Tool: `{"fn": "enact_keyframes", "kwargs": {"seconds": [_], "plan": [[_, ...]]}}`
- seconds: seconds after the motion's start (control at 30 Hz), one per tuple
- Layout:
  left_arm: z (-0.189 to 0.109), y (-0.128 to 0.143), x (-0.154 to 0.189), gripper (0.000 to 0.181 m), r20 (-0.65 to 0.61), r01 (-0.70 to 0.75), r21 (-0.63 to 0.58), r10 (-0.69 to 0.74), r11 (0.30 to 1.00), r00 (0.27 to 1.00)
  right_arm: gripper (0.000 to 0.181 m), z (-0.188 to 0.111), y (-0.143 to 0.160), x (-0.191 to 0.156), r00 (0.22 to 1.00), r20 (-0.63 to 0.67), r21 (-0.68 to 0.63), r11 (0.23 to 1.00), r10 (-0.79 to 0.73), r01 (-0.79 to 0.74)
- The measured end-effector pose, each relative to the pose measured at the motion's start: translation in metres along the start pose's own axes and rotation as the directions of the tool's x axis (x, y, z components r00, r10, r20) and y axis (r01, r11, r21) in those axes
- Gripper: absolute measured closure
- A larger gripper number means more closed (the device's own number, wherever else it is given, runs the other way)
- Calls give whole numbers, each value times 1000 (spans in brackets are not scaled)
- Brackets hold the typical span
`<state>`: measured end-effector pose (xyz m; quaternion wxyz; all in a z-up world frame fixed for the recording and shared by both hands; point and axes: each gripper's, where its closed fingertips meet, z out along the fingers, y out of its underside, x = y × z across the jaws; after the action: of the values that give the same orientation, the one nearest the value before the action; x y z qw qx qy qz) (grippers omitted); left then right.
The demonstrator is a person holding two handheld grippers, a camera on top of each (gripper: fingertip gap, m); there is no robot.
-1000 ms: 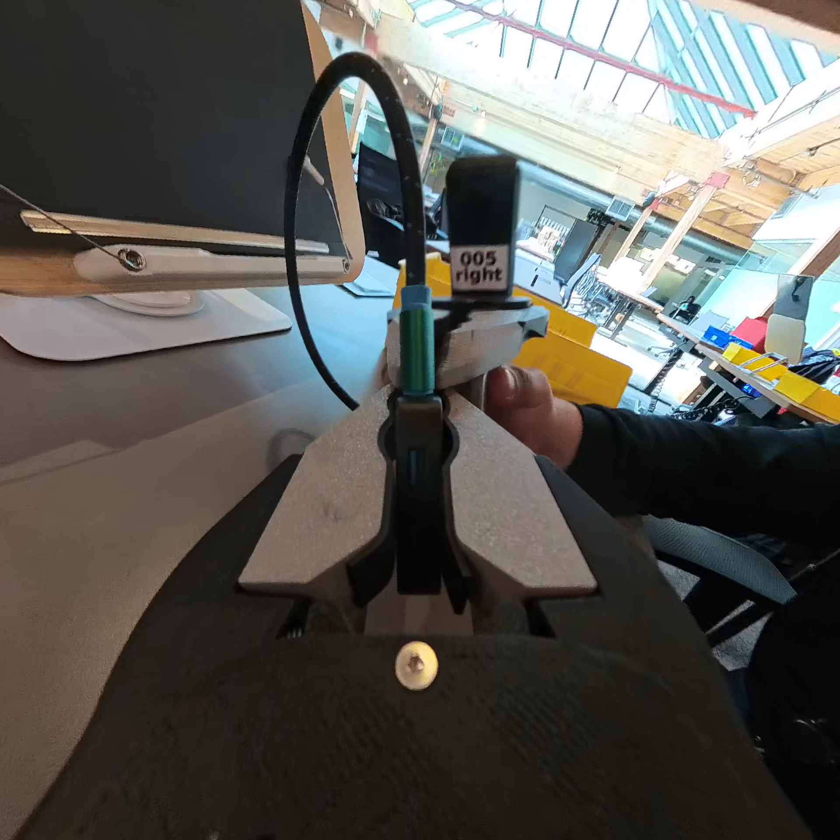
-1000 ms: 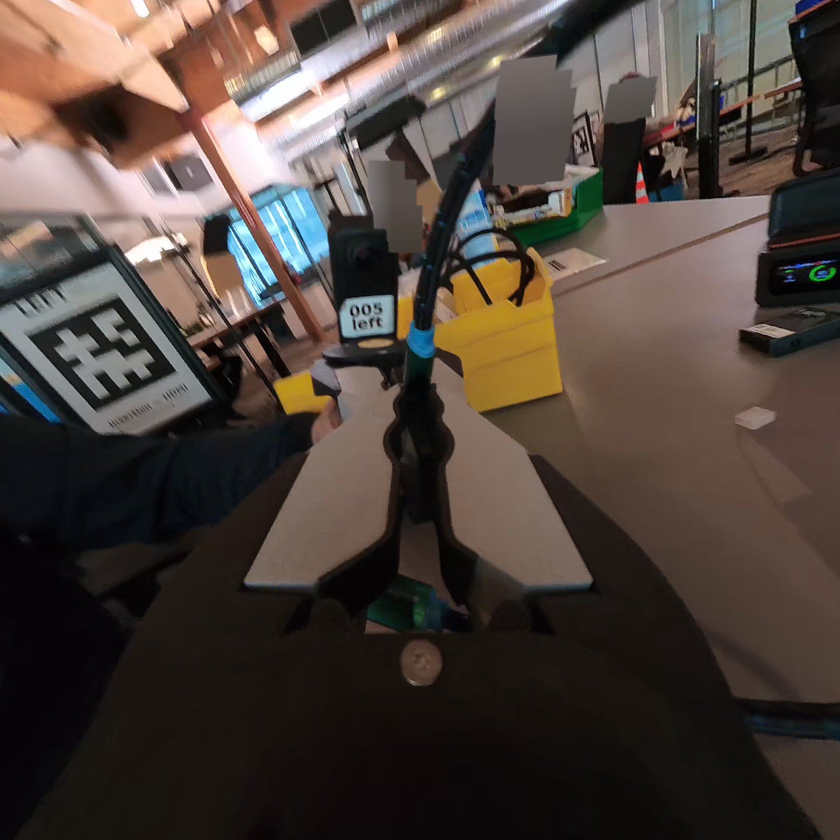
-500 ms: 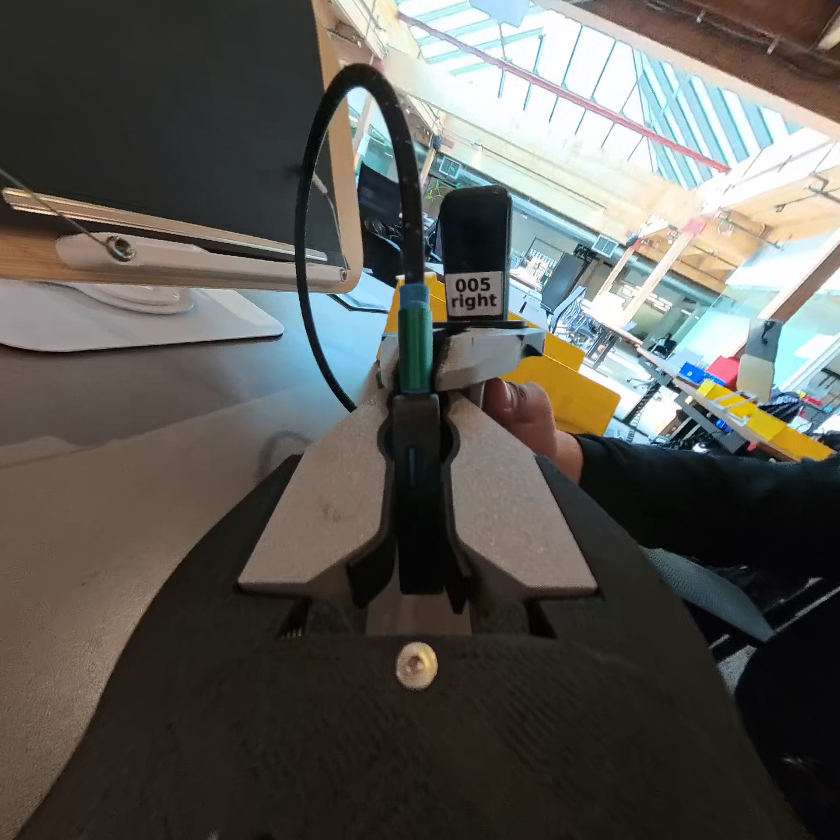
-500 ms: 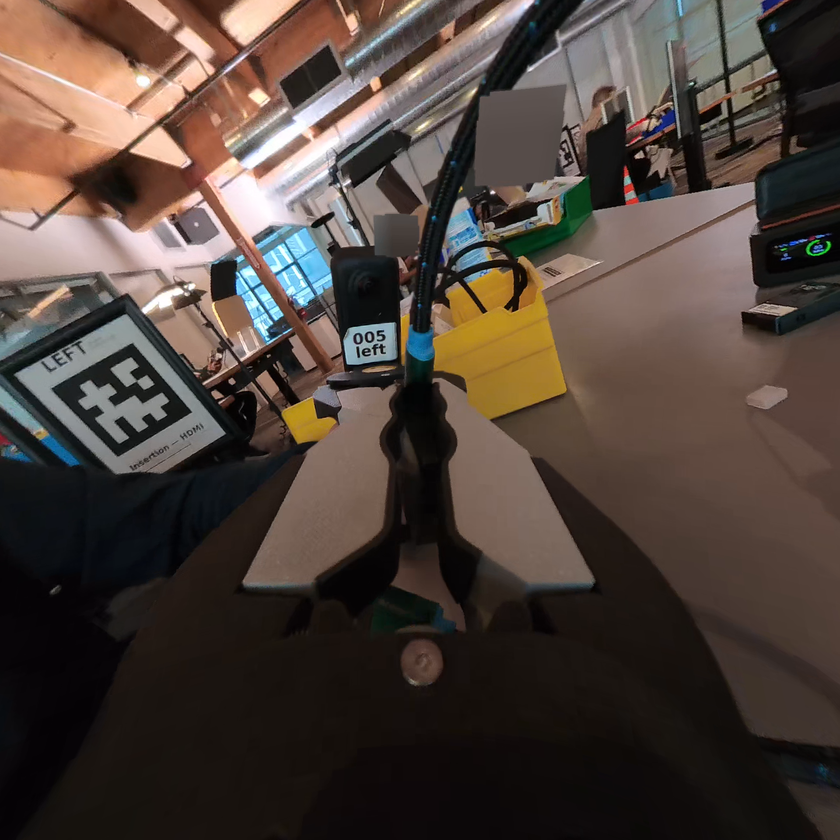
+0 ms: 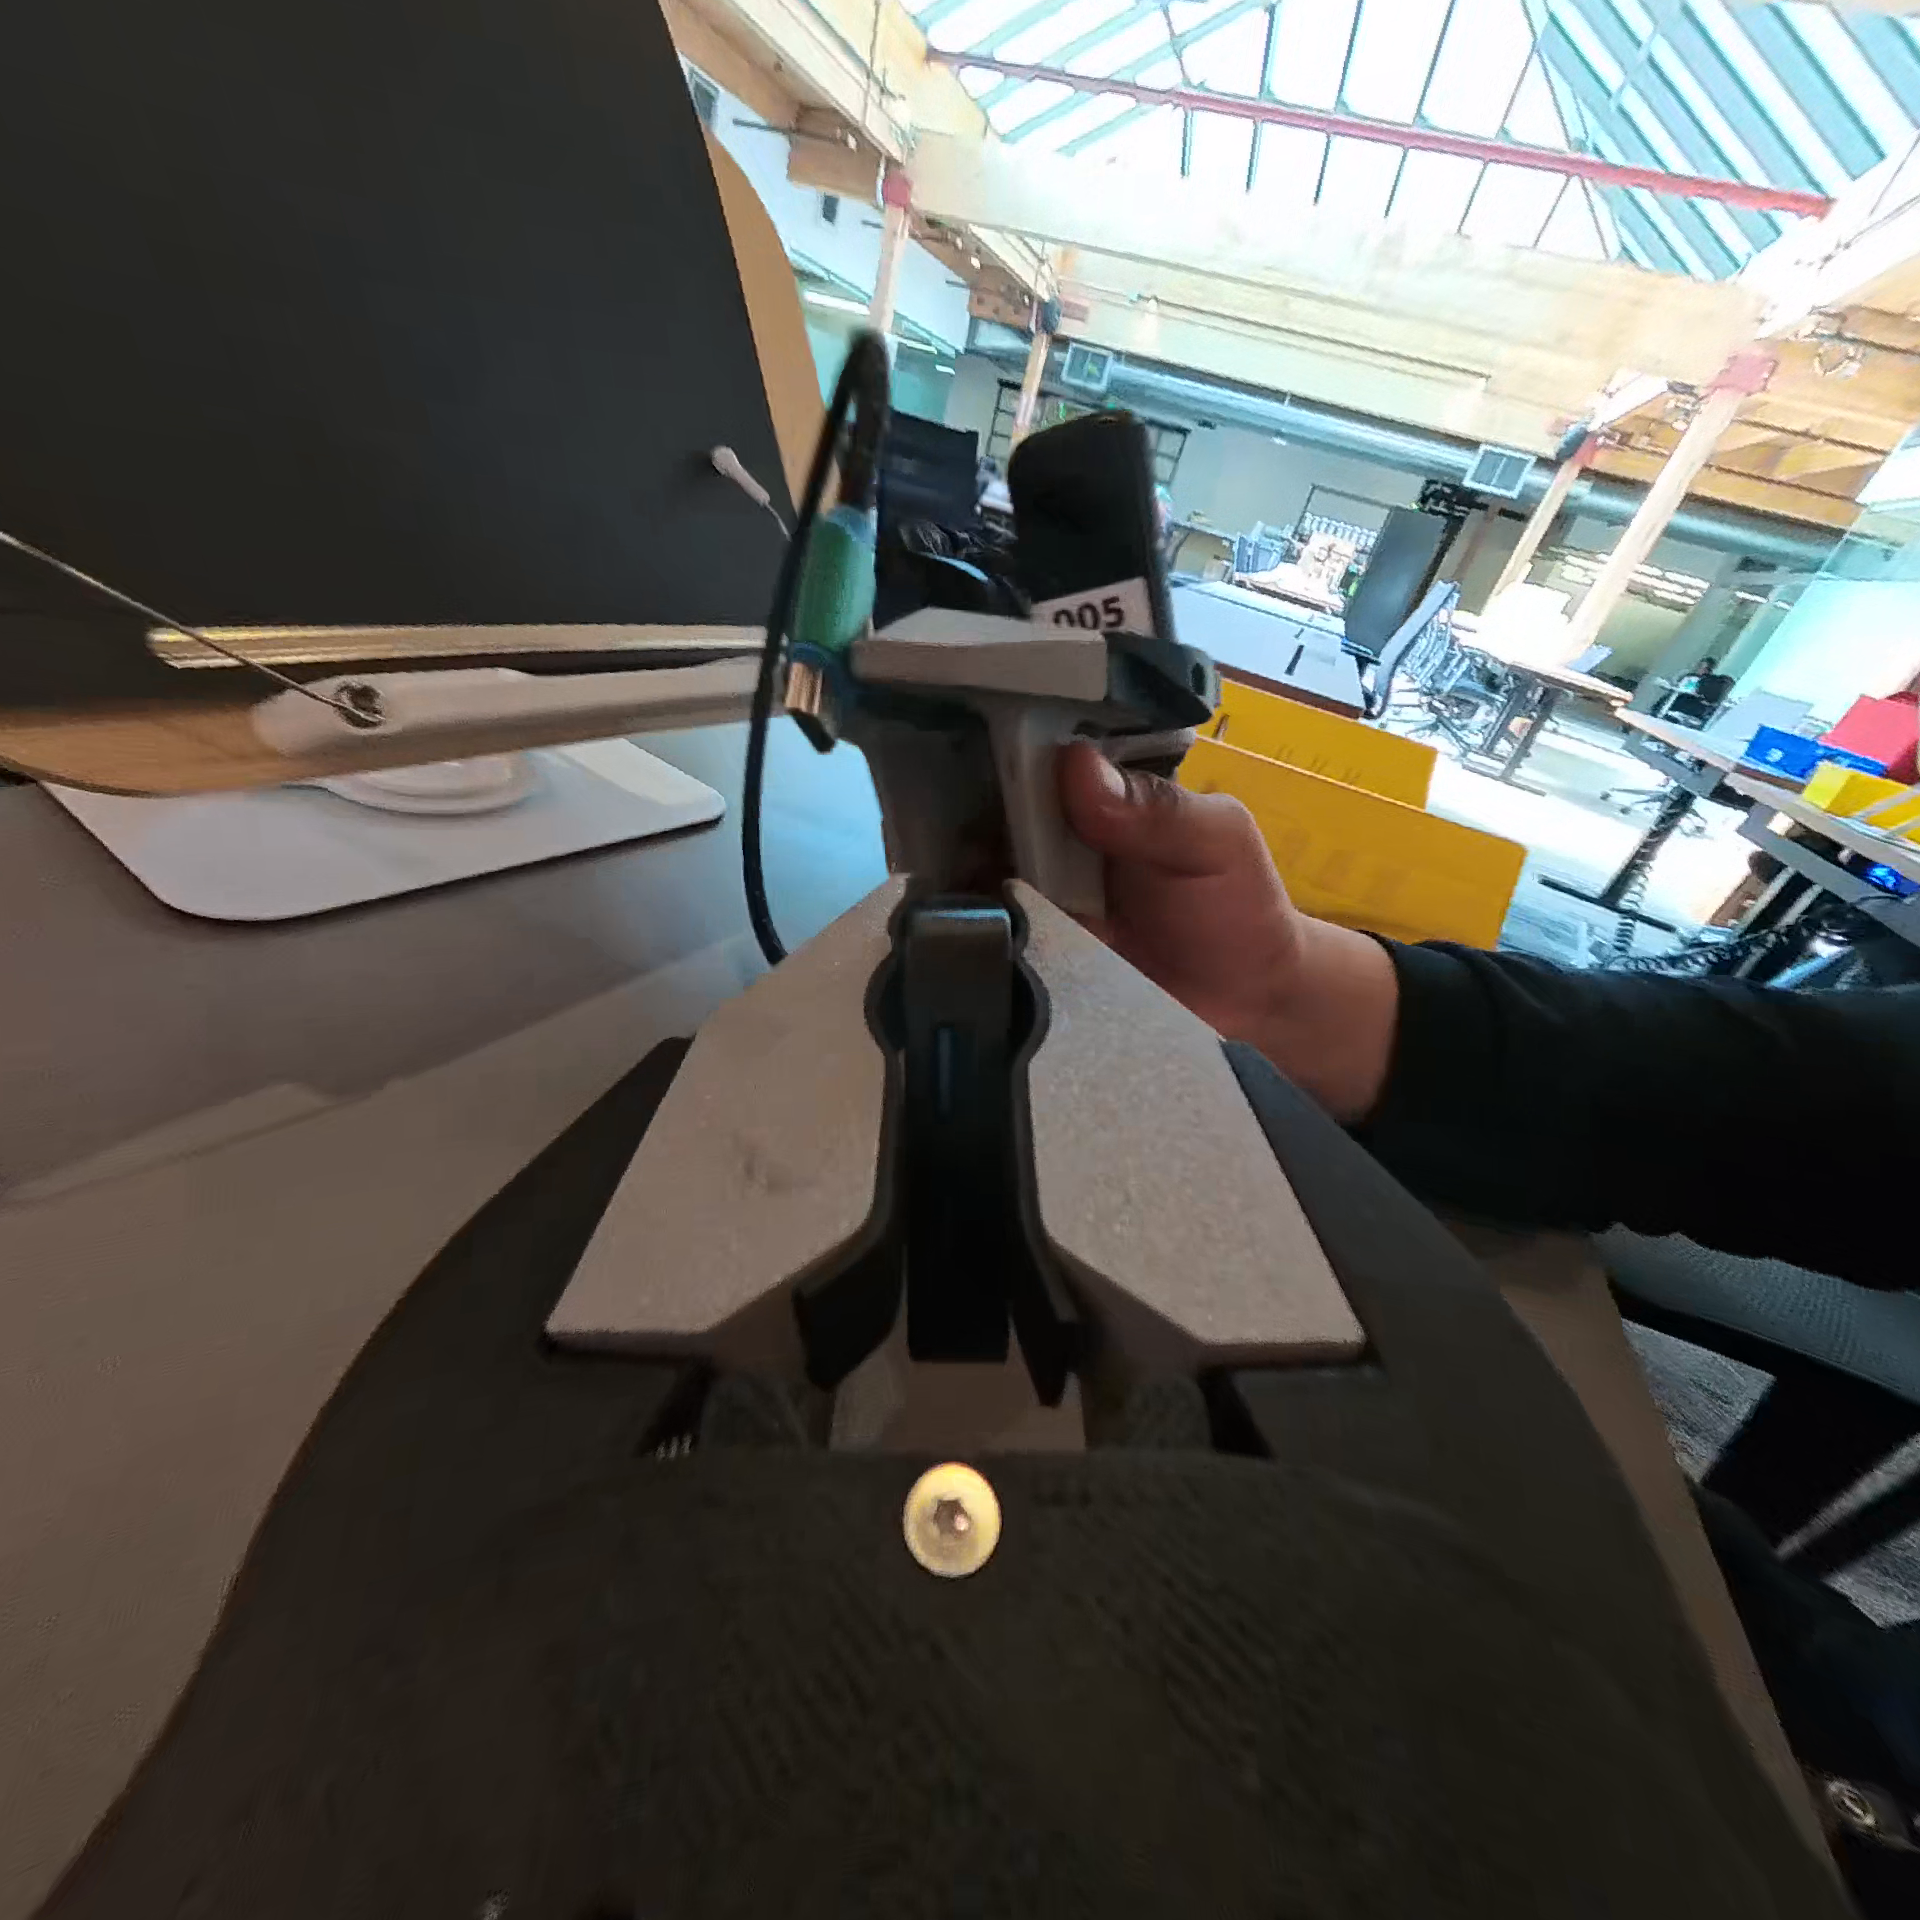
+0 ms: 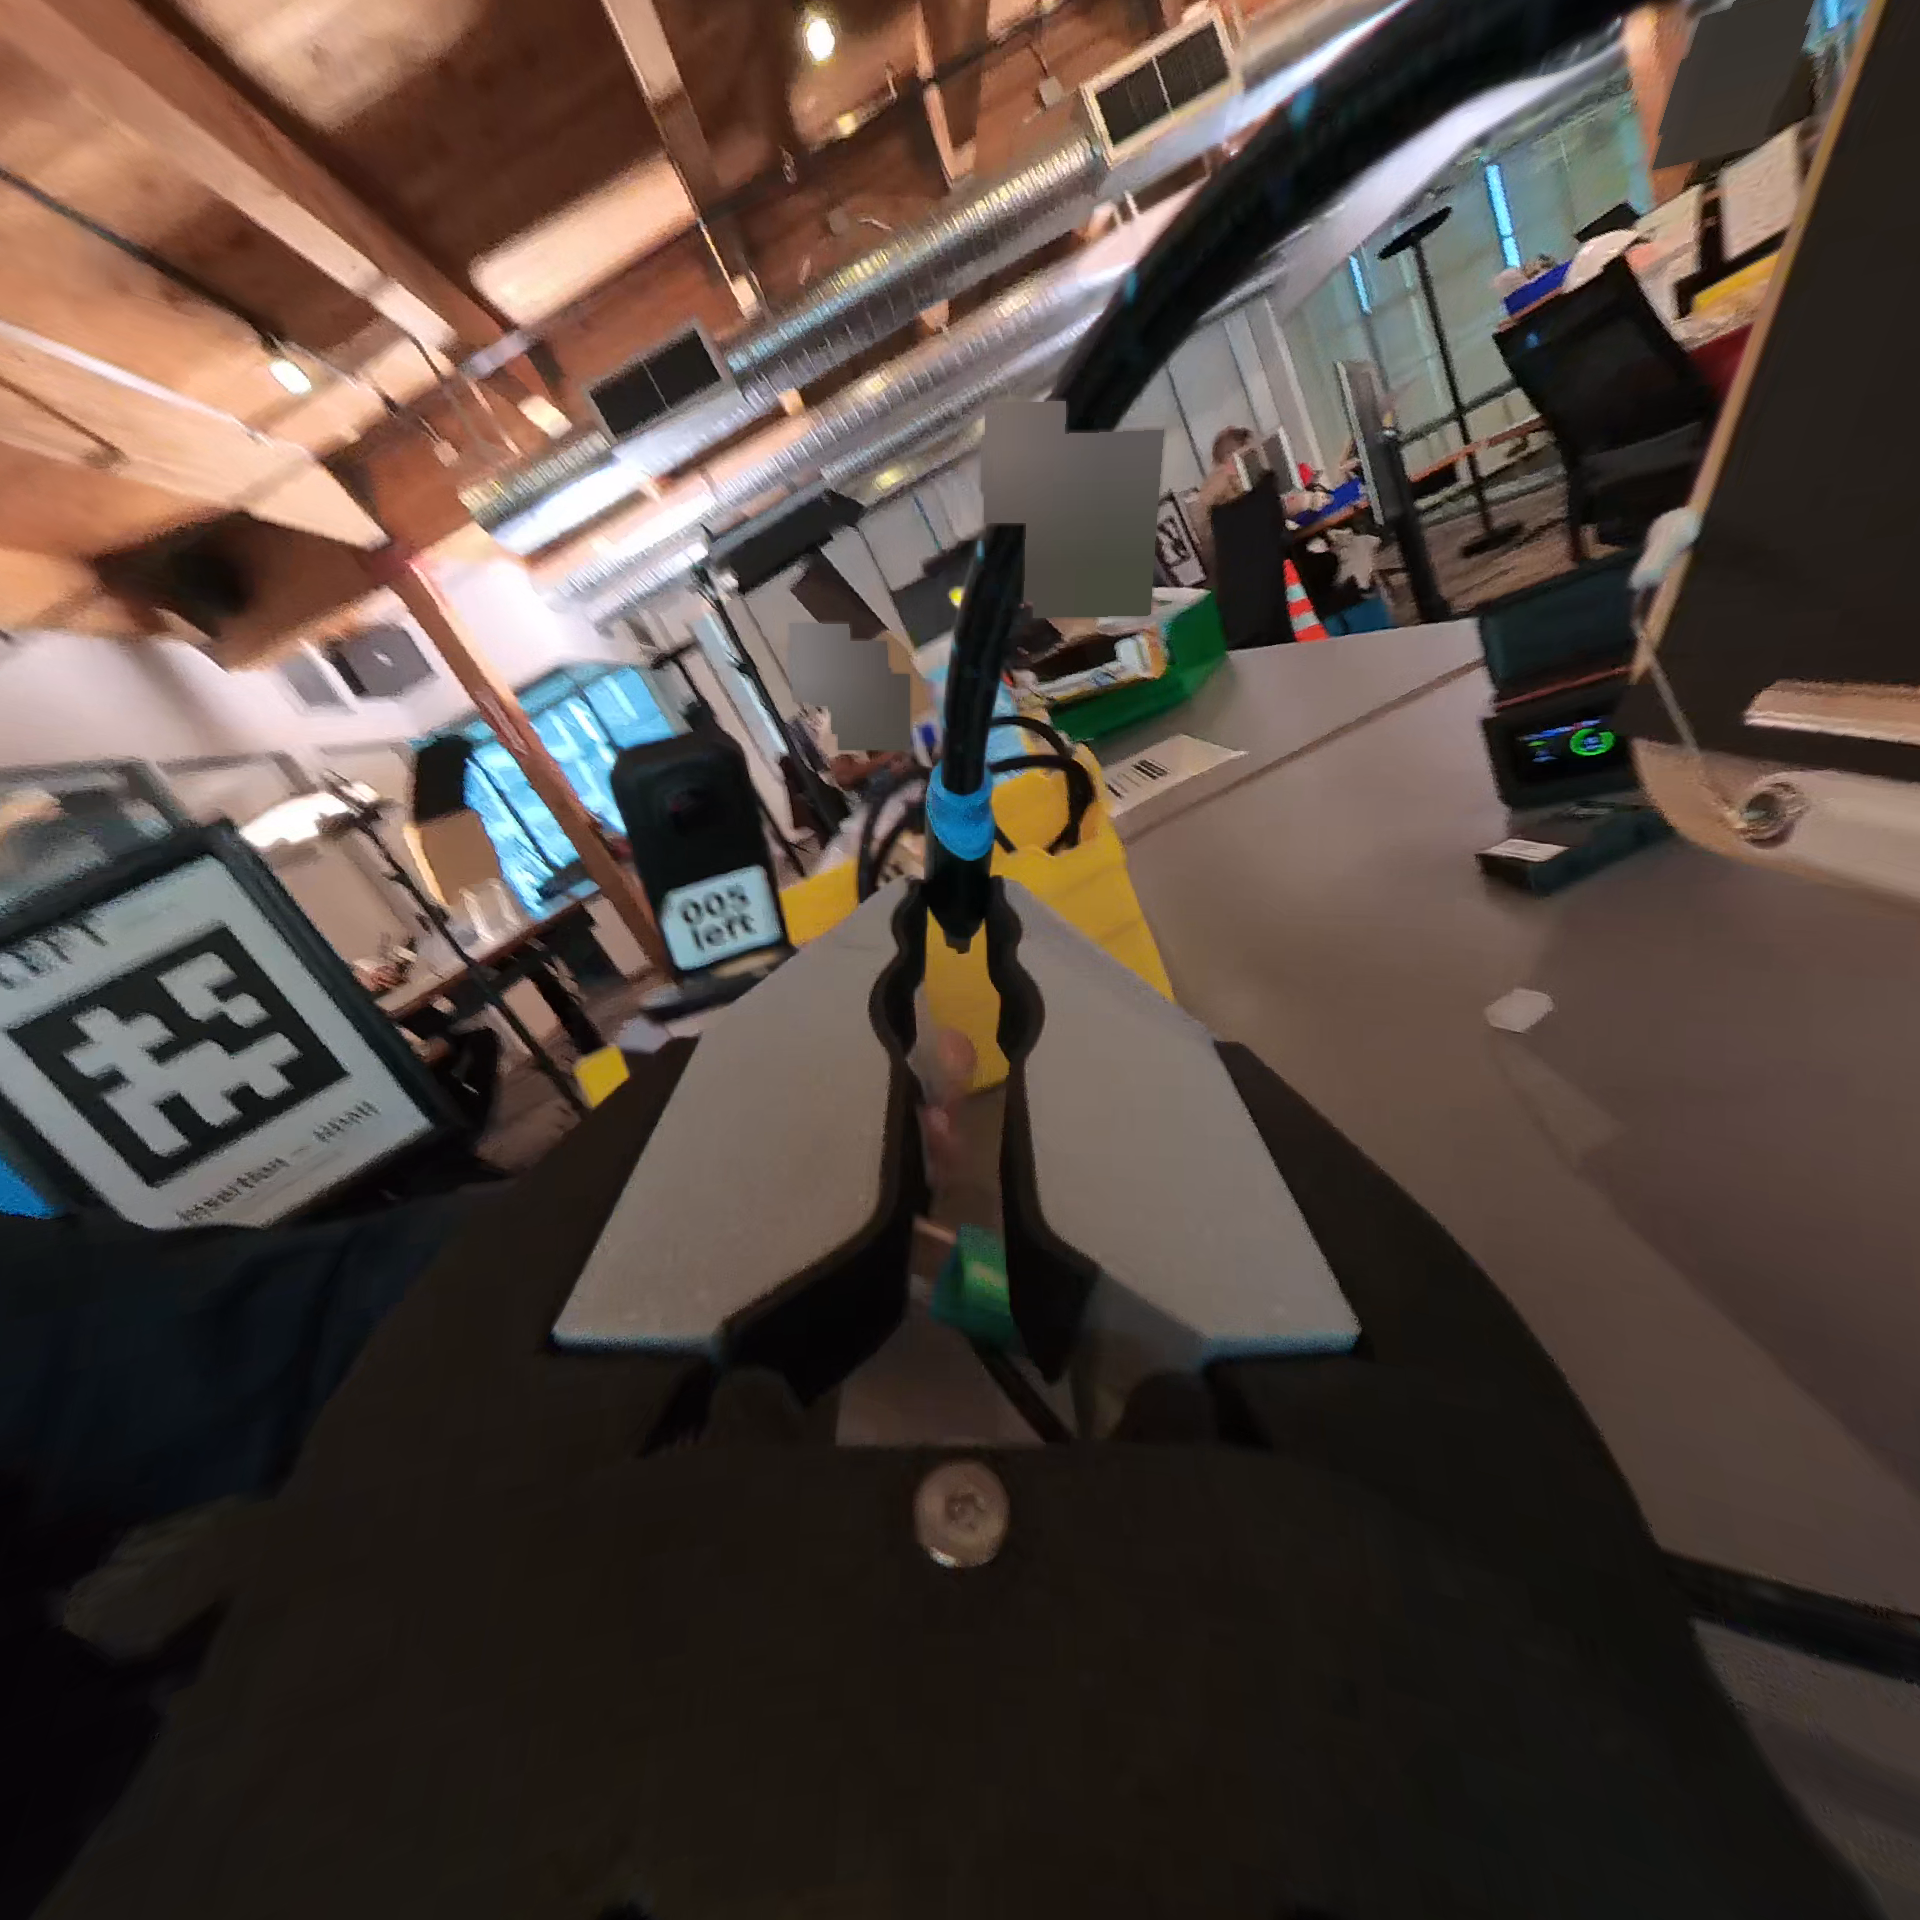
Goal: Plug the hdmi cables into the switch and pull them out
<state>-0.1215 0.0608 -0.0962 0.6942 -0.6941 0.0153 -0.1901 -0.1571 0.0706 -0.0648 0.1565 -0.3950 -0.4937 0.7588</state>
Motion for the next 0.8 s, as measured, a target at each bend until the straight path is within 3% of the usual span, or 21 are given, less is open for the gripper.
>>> {"fn": "enact_keyframes", "kwargs": {"seconds": [0.17,0.27,0.4,0.53,0.7,0.8], "plan": [[-11,-11,-6,170,43,-78,16,77,997,996,173,-11,3,10,976,-131,-117,981,-172,157],[-15,-19,1,170,39,-157,58,155,986,987,173,-19,-8,6,975,-150,-89,985,-161,149],[-25,-39,28,170,-108,-136,202,160,970,981,173,-35,-34,1,919,-254,-51,953,-302,300],[-30,-45,24,170,-93,-125,221,148,967,985,173,-48,-50,-4,869,-325,-41,924,-373,381],[-35,-49,-3,170,113,-204,217,183,955,977,173,-58,-60,-4,889,-325,7,939,-323,344],[-42,-45,-34,170,368,-341,88,288,936,884,174,-67,-67,1,883,-354,27,940,-308,339]]}}
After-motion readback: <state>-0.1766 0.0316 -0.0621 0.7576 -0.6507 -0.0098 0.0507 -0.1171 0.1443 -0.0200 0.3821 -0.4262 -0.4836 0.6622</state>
